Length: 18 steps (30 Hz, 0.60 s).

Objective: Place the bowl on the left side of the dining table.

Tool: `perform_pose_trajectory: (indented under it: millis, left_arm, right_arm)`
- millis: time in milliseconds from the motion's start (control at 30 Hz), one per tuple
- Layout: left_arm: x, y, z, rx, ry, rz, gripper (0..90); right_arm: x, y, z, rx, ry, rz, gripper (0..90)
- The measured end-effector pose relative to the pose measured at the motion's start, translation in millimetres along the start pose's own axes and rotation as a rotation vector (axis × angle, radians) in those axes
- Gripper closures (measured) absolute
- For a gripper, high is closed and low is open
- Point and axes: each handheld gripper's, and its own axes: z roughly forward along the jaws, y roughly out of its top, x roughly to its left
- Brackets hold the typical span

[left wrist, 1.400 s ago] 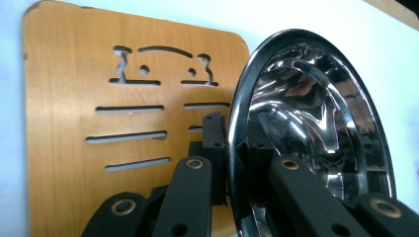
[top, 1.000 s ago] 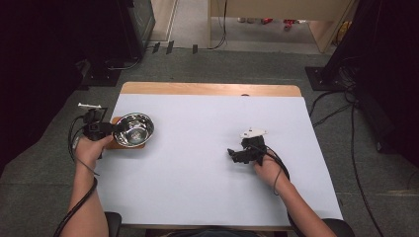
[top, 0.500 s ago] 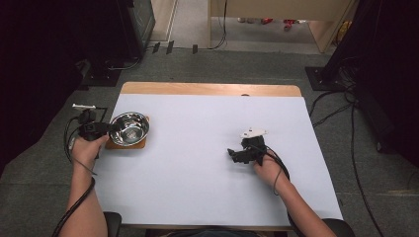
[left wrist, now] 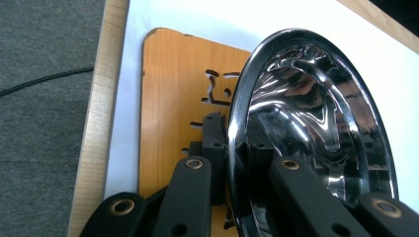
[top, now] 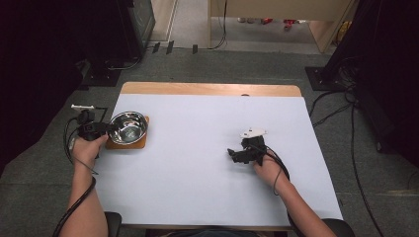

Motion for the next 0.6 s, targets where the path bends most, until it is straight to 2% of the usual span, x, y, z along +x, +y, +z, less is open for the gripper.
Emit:
perform_pose_trajectory:
  millis: [100, 467, 600]
  left_arm:
    - [1.9, -0.4, 0.1, -0.002, -0.002, -0.006, 84.7]
    - [2.0, -1.8, 0.9, -0.005, 0.022, 0.027, 82.4]
    - [2.8, -2.0, 0.0, -0.015, 0.013, 0.034, 77.4]
  right_arm:
    - [-0.1, 0.0, 0.0, 0.0, 0.0, -0.001, 11.6]
    - [-0.1, 0.0, 0.0, -0.001, 0.0, -0.002, 11.6]
    - [-0.1, 0.0, 0.0, 0.0, 0.0, -0.002, 11.6]
